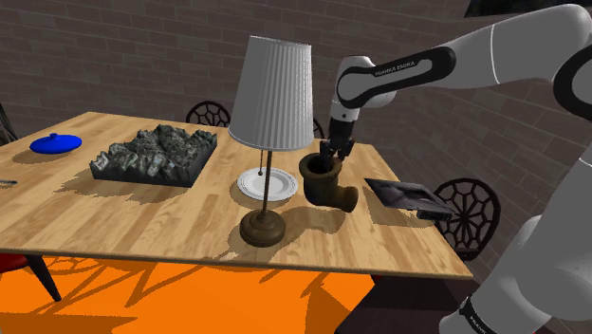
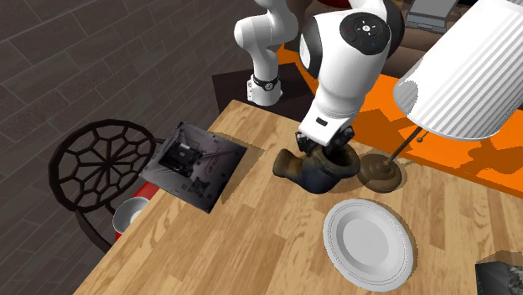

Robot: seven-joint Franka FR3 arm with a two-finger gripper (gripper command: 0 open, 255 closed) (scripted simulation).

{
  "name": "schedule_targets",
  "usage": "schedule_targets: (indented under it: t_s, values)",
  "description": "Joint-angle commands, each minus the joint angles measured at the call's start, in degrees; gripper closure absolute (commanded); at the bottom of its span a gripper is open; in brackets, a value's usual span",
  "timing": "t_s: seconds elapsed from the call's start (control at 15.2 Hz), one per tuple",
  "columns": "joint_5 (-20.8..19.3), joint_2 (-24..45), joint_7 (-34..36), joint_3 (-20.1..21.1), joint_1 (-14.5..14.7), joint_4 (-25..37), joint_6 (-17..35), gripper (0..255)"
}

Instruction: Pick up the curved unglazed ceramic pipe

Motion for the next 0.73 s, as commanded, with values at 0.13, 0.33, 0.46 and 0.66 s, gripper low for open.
schedule_targets:
  t_s: [0.13,0.33,0.46,0.66]
  values:
    - [-0.1,-0.9,0.3,0.0,0.0,2.3,-3.0,255]
    - [-0.2,-1.4,0.5,0.0,0.0,4.0,-5.2,255]
    - [-0.3,-1.7,0.6,0.0,0.0,5.1,-6.7,255]
    - [-0.3,-2.0,0.7,0.0,0.0,6.4,-8.3,255]
